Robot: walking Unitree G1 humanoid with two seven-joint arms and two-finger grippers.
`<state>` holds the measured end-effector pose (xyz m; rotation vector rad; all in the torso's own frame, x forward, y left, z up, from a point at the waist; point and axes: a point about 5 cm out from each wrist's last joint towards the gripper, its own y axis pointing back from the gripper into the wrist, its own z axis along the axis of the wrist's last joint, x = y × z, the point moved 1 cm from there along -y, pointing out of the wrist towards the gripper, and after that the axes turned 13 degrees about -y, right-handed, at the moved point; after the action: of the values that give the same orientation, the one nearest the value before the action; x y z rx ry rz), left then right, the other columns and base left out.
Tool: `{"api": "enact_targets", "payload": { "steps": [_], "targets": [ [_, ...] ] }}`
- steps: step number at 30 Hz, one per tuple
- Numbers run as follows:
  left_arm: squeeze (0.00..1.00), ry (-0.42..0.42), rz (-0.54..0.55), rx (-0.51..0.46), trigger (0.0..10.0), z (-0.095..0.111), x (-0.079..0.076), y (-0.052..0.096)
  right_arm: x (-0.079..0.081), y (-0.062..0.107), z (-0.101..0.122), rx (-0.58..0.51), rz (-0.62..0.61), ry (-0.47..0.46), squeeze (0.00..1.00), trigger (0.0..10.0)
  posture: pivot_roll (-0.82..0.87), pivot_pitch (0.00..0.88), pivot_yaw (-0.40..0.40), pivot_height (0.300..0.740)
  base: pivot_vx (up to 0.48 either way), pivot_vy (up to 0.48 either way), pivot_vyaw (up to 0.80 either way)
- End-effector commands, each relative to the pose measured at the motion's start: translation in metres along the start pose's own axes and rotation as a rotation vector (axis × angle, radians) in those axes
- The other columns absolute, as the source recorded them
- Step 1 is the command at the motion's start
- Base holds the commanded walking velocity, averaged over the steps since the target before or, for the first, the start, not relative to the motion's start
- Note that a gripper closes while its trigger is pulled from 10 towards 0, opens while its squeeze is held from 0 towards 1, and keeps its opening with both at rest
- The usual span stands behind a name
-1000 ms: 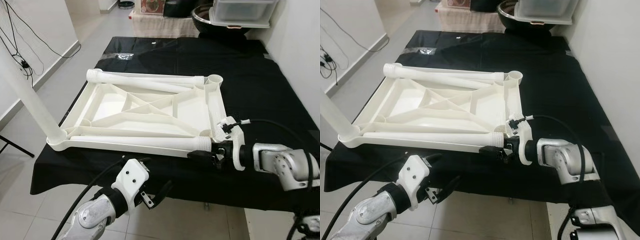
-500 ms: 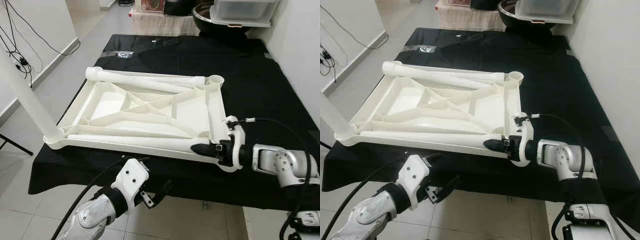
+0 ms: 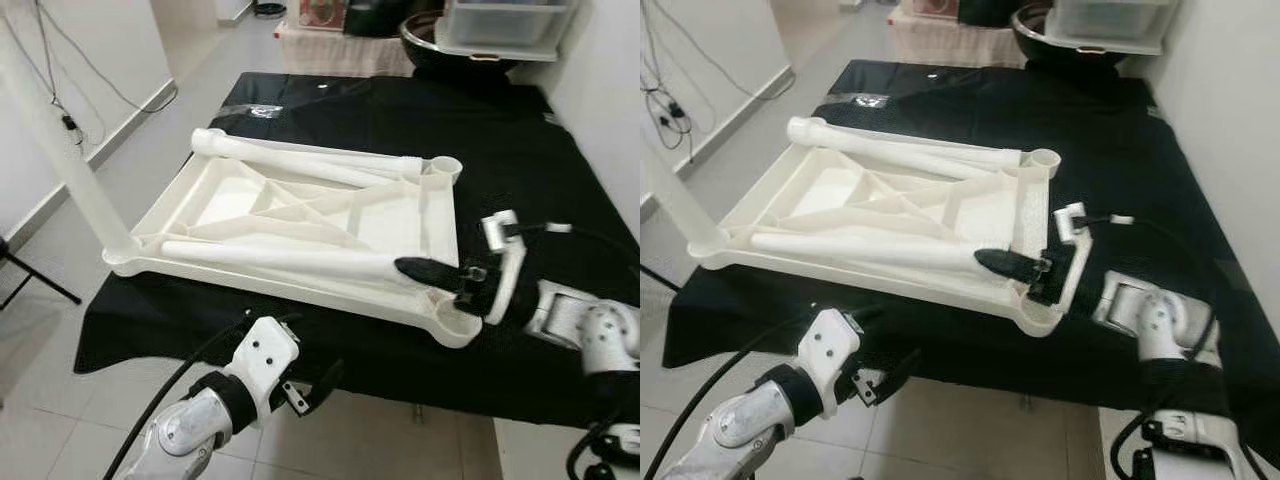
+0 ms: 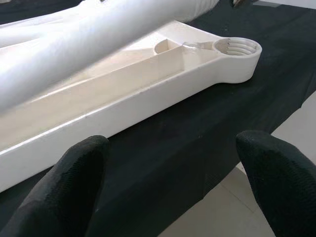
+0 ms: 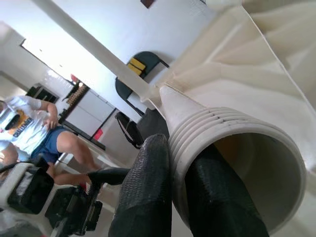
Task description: Building children table
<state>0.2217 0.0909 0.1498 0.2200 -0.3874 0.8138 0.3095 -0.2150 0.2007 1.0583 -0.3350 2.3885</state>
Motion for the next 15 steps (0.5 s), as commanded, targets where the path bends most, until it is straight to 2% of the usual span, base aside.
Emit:
{"api": "enact_targets", "payload": {
  "steps": [1,2,3,5,8,10,11,14,15],
  "targets": [
    [0.00,-0.005,-0.006,0.016,10.0,-0.003,-0.002,0.000,0.003,0.016,0.015,-0.092,-0.014,0.063,0.00,0.0,0.06,0.133,-0.040,0.740,0.000,0.000,0.00],
    [0.00,0.001,-0.003,0.006,10.0,-0.001,0.000,-0.001,0.005,0.026,0.025,-0.126,-0.021,0.091,0.00,0.0,0.06,0.133,-0.038,0.740,0.000,0.000,0.00],
    [0.00,0.001,-0.003,0.006,10.0,-0.001,0.000,-0.001,0.005,0.026,0.025,-0.126,-0.021,0.091,0.00,0.0,0.06,0.133,-0.038,0.740,0.000,0.000,0.00],
    [0.00,0.015,0.006,-0.029,10.0,0.006,0.006,-0.005,0.014,0.050,0.046,-0.185,-0.057,0.176,0.00,0.0,0.05,0.133,-0.032,0.740,0.000,0.000,0.00],
    [0.00,0.022,0.008,-0.049,10.0,0.011,0.008,-0.007,0.020,0.059,0.055,-0.204,-0.078,0.223,0.00,0.0,0.05,0.131,-0.028,0.740,0.000,0.000,0.00],
    [0.00,0.080,0.022,-0.114,10.0,0.024,0.015,-0.014,0.034,0.072,0.074,-0.283,-0.078,0.303,0.00,0.0,0.04,0.130,-0.027,0.740,0.000,0.000,0.00],
    [0.00,0.080,0.022,-0.114,10.0,0.024,0.015,-0.014,0.034,0.072,0.074,-0.283,-0.078,0.303,0.00,0.0,0.04,0.130,-0.027,0.740,0.000,0.000,0.00],
    [0.00,0.209,0.079,-0.231,10.0,0.046,0.032,-0.027,0.042,0.070,0.095,-0.468,-0.096,0.352,0.00,0.0,0.04,0.129,-0.031,0.740,0.000,0.000,0.00],
    [0.00,0.209,0.079,-0.231,10.0,0.046,0.032,-0.027,0.042,0.070,0.095,-0.468,-0.096,0.352,0.00,0.0,0.04,0.129,-0.031,0.740,0.000,0.000,0.00]
  ]
}}
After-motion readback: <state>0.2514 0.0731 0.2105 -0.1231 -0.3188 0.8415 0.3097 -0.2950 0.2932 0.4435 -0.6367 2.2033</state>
